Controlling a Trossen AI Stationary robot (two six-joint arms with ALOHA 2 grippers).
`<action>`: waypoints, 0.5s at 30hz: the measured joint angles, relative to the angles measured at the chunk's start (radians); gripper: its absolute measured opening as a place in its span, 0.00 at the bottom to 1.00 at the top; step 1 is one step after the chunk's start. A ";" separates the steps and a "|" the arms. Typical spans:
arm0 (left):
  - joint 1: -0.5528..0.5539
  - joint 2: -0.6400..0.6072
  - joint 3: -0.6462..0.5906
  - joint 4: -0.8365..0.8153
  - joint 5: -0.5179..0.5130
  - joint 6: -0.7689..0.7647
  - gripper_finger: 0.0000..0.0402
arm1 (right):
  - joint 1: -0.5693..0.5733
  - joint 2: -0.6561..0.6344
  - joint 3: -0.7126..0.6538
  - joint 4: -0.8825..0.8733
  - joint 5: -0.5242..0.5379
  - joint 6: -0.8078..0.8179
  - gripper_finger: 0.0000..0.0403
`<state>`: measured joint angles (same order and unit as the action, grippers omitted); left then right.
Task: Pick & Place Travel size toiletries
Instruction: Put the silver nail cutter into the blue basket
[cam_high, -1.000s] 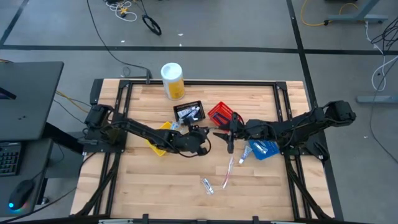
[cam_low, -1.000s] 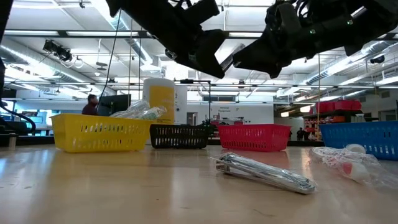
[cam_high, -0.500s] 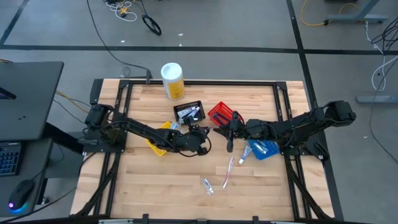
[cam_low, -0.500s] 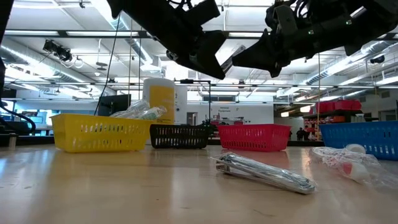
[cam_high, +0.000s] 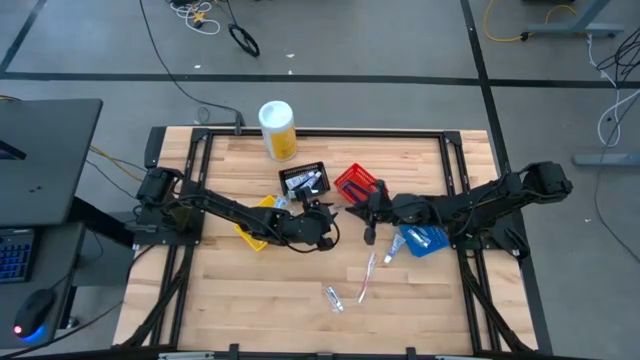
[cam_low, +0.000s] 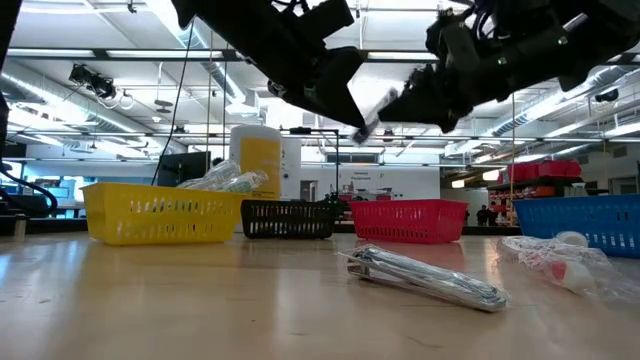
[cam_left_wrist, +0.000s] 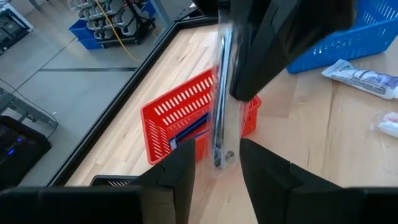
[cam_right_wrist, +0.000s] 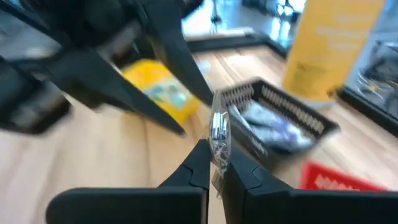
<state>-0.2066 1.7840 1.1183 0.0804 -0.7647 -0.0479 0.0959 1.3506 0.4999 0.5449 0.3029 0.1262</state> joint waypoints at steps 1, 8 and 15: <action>0.000 0.000 0.000 0.000 0.000 0.000 0.35 | 0.000 0.000 0.000 -0.026 0.014 0.002 0.04; 0.000 0.000 0.000 -0.009 0.000 -0.021 0.42 | -0.004 -0.132 0.000 -0.260 0.026 0.070 0.04; 0.000 0.000 0.000 -0.020 0.000 -0.001 0.42 | 0.004 -0.430 0.083 -0.833 -0.052 0.317 0.04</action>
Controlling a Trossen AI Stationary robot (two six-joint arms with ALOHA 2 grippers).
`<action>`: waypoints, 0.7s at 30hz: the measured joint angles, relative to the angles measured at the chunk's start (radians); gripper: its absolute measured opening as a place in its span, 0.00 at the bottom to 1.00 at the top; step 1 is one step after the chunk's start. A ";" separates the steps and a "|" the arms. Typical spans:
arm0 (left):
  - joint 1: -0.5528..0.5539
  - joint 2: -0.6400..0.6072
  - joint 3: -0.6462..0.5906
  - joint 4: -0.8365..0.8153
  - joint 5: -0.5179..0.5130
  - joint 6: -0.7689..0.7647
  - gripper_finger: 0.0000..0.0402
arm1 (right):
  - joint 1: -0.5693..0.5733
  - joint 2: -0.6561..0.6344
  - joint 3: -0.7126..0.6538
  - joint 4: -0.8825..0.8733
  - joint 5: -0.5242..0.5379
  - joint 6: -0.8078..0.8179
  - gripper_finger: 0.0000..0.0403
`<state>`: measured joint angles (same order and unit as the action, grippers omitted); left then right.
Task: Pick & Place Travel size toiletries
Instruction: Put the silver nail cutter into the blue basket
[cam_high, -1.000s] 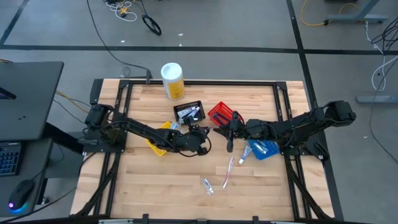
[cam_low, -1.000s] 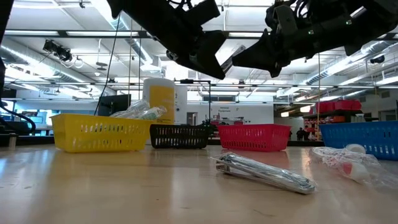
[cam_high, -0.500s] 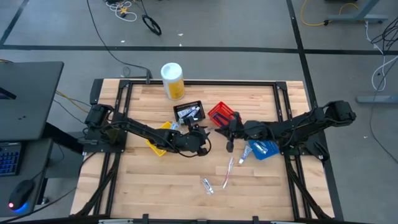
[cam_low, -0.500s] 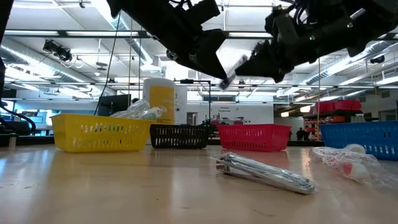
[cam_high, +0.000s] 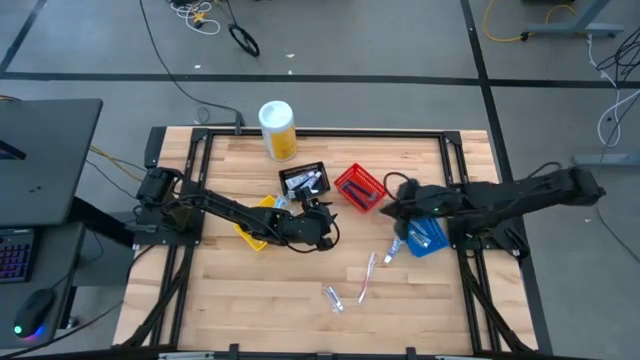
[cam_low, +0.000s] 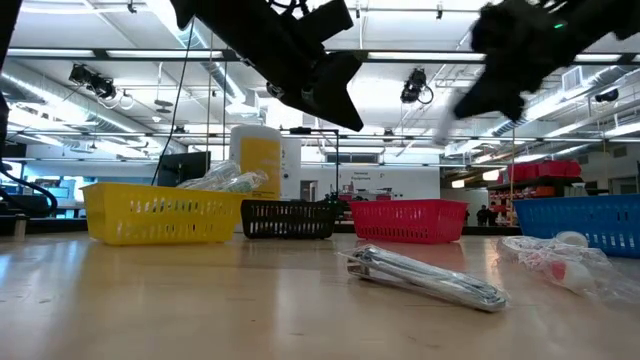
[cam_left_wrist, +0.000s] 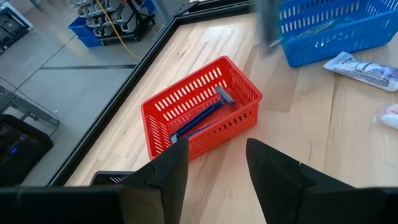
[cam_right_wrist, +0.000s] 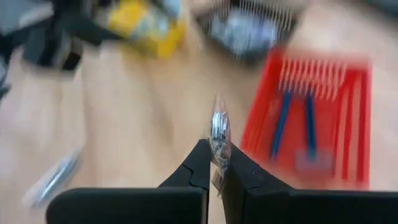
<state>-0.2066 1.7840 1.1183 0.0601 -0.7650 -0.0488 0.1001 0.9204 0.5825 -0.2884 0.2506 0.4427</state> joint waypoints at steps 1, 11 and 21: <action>0.000 0.000 0.000 0.000 0.000 0.000 0.42 | 0.004 -0.036 0.014 -0.098 -0.036 0.041 0.04; 0.004 0.000 0.000 0.002 0.000 0.000 0.42 | 0.059 -0.262 0.046 -0.686 -0.289 0.425 0.04; 0.020 0.000 0.000 0.006 0.076 -0.025 0.42 | 0.064 -0.212 0.011 -0.786 -0.250 0.498 0.05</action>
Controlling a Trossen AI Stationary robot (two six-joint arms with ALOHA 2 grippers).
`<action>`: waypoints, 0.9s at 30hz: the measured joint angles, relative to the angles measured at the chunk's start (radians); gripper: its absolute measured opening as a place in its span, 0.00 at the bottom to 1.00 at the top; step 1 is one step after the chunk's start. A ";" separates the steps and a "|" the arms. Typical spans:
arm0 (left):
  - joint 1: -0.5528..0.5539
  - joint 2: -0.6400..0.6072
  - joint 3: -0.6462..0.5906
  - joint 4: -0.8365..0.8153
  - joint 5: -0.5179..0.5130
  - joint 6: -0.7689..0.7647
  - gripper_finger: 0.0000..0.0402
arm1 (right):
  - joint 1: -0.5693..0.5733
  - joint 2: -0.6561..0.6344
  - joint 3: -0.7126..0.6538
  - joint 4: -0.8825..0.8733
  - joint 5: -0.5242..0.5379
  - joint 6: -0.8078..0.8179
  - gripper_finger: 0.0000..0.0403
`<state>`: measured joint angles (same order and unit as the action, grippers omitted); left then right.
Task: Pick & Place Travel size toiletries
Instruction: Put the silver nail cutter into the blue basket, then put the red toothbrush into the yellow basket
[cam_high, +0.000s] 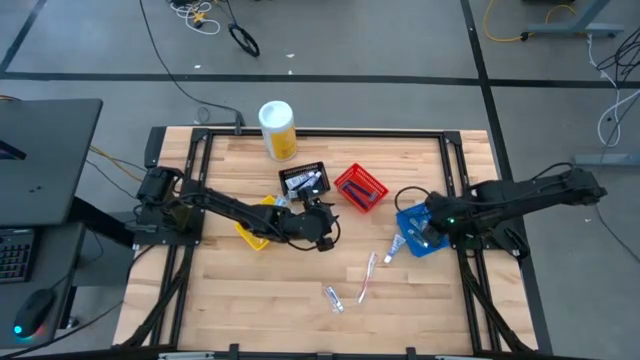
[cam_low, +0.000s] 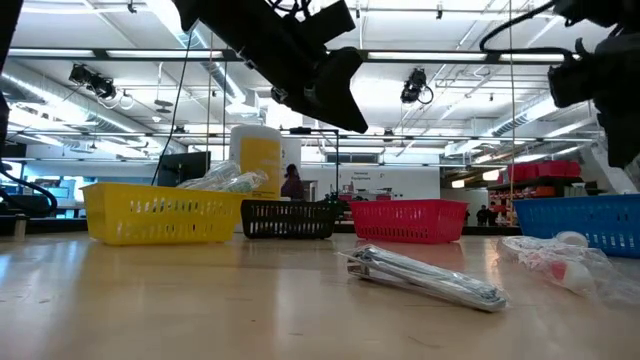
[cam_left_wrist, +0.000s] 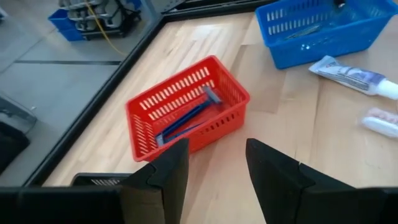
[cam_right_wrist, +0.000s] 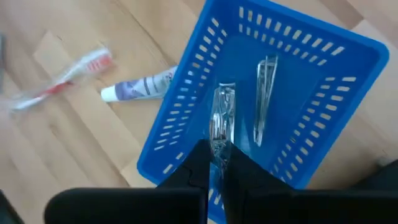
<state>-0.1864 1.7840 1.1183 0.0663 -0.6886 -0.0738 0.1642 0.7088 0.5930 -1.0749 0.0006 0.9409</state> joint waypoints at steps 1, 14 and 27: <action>0.002 0.000 0.000 -0.001 0.007 0.001 0.42 | 0.000 0.013 0.000 0.006 0.000 -0.003 0.05; 0.007 0.000 0.000 -0.001 0.045 -0.027 0.41 | 0.000 0.183 -0.028 0.030 -0.003 -0.030 0.22; 0.007 0.000 0.000 0.001 0.129 -0.027 0.41 | 0.000 0.190 -0.028 0.245 -0.002 -0.094 0.23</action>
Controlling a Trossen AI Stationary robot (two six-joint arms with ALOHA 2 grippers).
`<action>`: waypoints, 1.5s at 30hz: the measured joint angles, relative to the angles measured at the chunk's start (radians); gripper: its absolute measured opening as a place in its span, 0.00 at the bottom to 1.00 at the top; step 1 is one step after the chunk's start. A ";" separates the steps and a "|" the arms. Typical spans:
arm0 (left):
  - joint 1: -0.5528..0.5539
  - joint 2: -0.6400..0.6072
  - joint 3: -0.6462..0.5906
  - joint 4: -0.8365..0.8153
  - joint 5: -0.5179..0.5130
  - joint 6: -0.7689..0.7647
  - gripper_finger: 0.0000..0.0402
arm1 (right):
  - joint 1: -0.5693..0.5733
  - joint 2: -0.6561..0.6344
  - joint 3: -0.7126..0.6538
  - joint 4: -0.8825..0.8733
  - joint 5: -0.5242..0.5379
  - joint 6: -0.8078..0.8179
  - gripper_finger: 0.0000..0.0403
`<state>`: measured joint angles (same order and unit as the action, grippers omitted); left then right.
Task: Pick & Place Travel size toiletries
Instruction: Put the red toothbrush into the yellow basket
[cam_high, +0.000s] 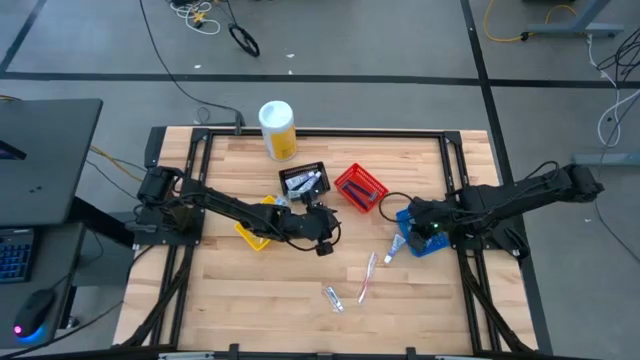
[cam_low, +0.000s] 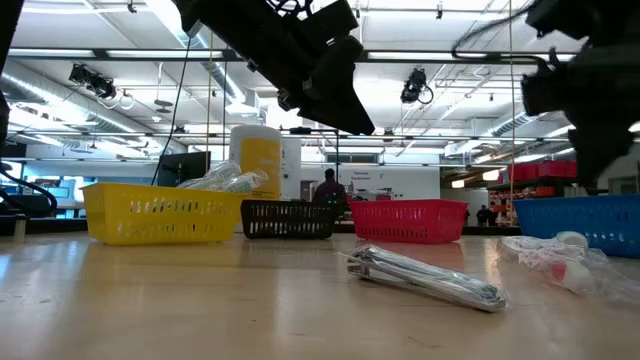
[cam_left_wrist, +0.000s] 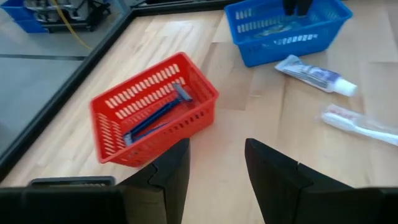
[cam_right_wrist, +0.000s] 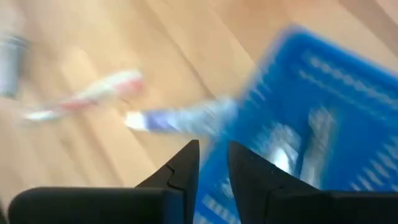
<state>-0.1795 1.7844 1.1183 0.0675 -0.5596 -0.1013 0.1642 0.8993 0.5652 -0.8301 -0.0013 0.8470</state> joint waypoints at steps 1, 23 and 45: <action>0.000 0.000 0.000 0.000 0.012 0.000 0.41 | 0.000 0.000 0.000 0.045 0.000 -0.021 0.23; -0.004 0.000 0.000 0.014 0.360 0.000 0.41 | 0.000 0.011 0.000 0.567 0.342 -0.343 0.23; -0.003 0.000 0.000 0.014 0.309 0.017 0.41 | 0.056 0.333 0.000 0.722 0.120 -0.634 0.23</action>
<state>-0.1829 1.7844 1.1183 0.0814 -0.2502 -0.0841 0.2201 1.2319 0.5648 -0.1078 0.1191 0.2125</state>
